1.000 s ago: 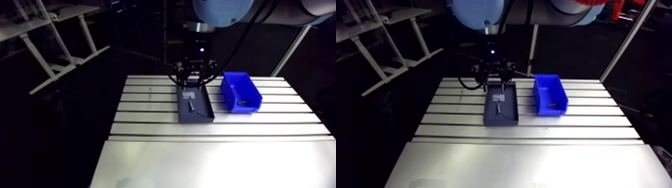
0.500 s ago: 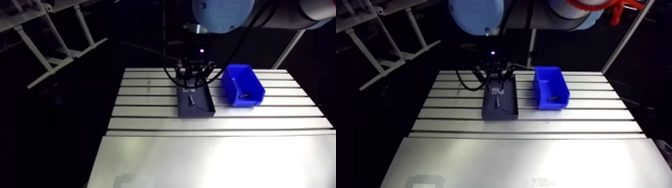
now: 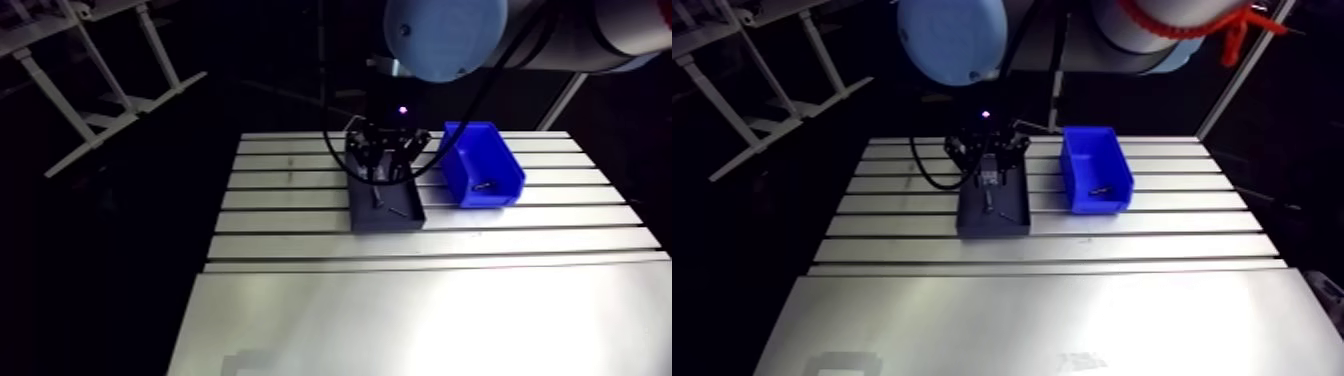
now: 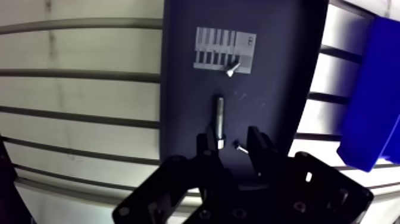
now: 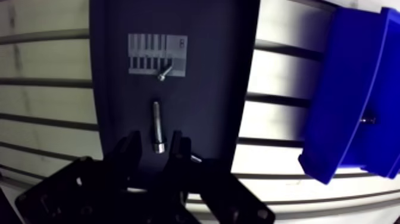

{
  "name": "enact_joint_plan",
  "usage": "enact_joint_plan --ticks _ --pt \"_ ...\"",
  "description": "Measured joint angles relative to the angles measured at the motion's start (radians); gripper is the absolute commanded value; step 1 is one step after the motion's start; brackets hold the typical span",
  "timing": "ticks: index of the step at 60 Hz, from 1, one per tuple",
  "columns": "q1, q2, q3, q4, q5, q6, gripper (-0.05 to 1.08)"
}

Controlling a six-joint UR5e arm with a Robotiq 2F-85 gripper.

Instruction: Pick up the M10 bolt from the tray and put it into the blue bin.

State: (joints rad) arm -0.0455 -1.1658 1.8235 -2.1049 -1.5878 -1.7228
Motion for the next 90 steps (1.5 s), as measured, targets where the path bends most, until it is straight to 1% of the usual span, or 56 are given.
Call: enact_joint_plan --ticks 39,61,90 --pt "0.001 0.007 0.021 -0.017 0.002 0.011 0.59" --pt "0.001 0.022 0.024 -0.020 0.002 0.013 0.60" --pt "0.001 0.037 0.039 -0.070 0.002 0.010 0.62"
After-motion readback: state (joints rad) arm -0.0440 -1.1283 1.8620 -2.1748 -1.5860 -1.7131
